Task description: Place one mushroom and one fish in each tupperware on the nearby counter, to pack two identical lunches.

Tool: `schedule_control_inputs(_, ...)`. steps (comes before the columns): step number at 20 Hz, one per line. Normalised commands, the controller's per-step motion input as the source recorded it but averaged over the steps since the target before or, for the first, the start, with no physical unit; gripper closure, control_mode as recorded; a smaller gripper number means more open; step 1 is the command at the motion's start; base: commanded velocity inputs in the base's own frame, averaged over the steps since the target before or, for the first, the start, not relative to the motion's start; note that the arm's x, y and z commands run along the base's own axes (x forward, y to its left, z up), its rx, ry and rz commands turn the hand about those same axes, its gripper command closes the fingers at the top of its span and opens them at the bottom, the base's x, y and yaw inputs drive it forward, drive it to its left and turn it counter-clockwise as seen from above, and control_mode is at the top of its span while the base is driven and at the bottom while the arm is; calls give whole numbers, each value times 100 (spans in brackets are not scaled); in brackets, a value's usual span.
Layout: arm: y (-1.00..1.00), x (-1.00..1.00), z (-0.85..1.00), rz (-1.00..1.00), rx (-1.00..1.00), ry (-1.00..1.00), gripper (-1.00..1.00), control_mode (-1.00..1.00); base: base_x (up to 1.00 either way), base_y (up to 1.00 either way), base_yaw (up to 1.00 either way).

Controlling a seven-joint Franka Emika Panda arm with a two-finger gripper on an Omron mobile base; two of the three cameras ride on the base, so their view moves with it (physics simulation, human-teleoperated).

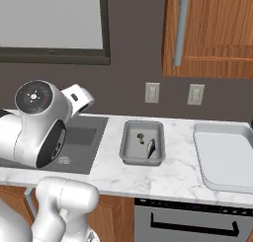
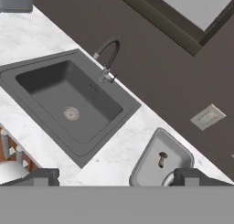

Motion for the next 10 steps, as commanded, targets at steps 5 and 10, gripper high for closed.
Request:
schedule_control_inputs(5, 0, -3, -28, 8, 0, 0, -100, -100, 0, 0, 0)
schedule_control_inputs(10, 0, -1, -32, 1, 0, -1, -100, -100, 0, 0, 0)
